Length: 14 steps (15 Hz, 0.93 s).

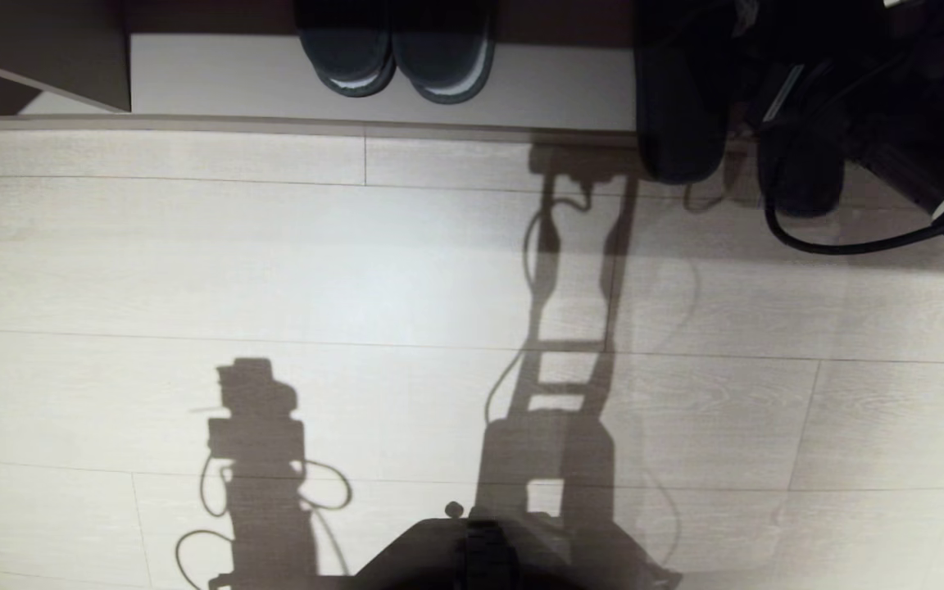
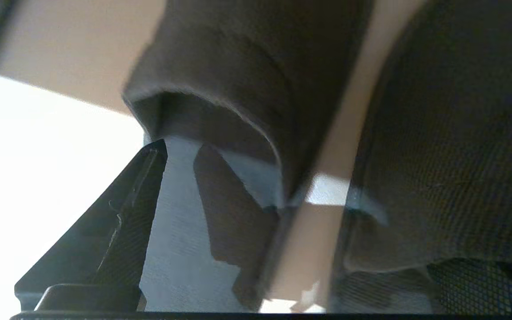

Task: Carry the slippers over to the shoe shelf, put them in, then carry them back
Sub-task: Place the slippers into the shoe cabinet

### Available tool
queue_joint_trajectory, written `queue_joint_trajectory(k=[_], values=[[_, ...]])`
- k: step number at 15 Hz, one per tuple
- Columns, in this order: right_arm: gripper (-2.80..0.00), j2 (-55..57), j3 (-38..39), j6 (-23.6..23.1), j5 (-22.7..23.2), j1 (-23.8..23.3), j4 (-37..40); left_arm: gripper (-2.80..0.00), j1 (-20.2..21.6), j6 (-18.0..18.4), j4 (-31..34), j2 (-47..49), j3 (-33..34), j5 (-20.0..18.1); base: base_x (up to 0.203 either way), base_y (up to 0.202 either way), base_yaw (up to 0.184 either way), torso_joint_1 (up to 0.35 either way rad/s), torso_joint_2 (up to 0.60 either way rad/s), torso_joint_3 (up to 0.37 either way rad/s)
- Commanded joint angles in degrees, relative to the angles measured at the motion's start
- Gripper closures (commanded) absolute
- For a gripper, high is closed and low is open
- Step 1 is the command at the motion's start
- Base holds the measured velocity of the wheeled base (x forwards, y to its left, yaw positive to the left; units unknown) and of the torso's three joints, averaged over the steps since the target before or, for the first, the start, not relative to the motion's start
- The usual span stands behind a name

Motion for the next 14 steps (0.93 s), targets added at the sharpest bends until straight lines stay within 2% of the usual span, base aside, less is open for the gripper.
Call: queue_joint_trajectory(k=[1, 7, 11, 14], values=[[-2.80, 0.6, -1.0, -0.1, 0.0, 0.6, -0.2, 0.00, 0.0, -0.1, -0.1, 0.0, 0.0, 0.0, 0.000, 0.000, 0.000, 0.000, 0.00, 0.000], [-2.80, 0.5, -0.6, -0.2, 0.0, 0.7, 0.0, 0.00, 0.0, 0.0, 0.0, 0.0, 0.0, 0.0, 0.000, 0.000, 0.000, 0.000, 0.00, 0.000], [-2.80, -2.4, 3.6, -0.7, 0.1, 0.7, -0.1, 0.00, 0.0, 0.1, 0.0, 0.0, 0.0, 0.0, 0.000, 0.000, 0.000, 0.000, 0.00, 0.000], [-2.80, -2.7, 5.0, -2.7, 0.0, 0.7, -0.5, 0.00, 0.1, 0.2, 0.0, -0.1, 0.1, 0.0, 0.000, 0.000, 0.000, 0.000, 0.00, 0.000]])
